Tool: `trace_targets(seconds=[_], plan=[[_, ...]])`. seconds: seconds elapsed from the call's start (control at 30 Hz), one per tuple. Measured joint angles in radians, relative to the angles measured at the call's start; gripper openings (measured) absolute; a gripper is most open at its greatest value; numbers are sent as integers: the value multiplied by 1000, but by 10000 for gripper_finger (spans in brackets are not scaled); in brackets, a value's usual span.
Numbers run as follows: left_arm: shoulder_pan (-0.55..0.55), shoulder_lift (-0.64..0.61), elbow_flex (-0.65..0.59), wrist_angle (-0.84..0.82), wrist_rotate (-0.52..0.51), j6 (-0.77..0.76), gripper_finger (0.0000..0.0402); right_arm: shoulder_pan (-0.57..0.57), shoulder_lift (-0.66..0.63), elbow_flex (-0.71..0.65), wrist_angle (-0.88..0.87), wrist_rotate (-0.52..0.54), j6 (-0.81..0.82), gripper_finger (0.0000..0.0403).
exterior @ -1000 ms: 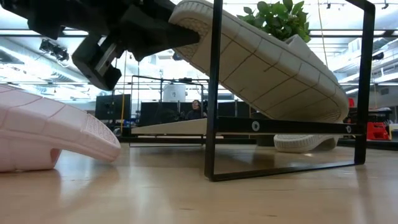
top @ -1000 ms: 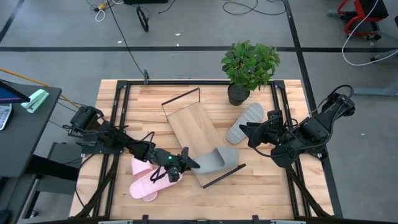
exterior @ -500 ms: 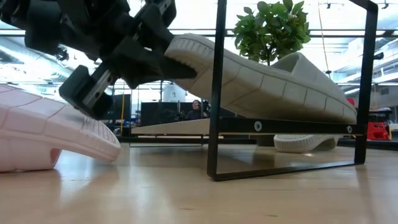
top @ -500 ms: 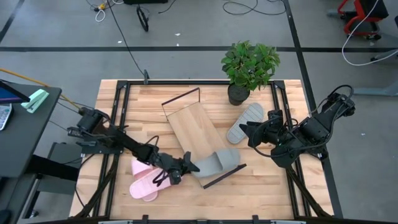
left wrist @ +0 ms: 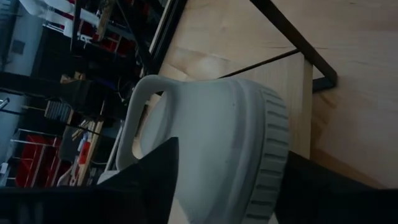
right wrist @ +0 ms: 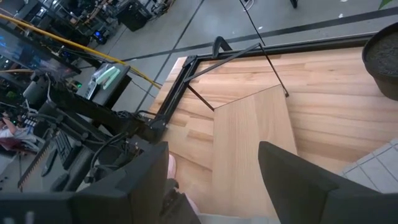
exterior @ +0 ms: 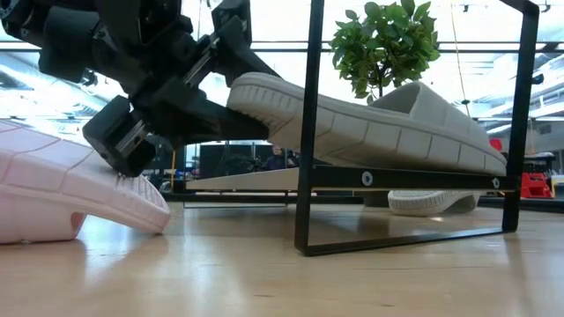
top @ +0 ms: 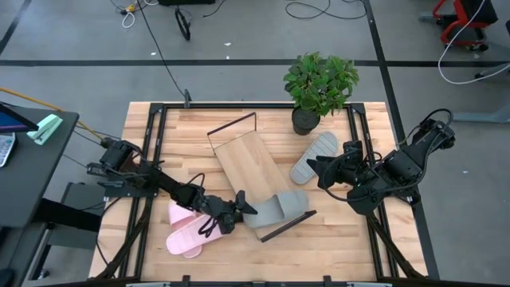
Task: Pick and place slides into the shelf
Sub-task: Put the left gray slide on the shelf
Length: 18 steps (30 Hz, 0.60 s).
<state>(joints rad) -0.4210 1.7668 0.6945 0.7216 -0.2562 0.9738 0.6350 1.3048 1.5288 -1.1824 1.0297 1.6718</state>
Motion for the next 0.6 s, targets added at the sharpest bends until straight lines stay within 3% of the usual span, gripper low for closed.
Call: trace_targets(seconds=[0.27, 0.6], plan=[[-2, 0, 1, -32, 0, -36, 248, 0, 0, 0, 0, -26, 0, 254], [-1, -10, 2, -105, 48, -129, 244, 0, 0, 0, 0, -37, -7, 254]])
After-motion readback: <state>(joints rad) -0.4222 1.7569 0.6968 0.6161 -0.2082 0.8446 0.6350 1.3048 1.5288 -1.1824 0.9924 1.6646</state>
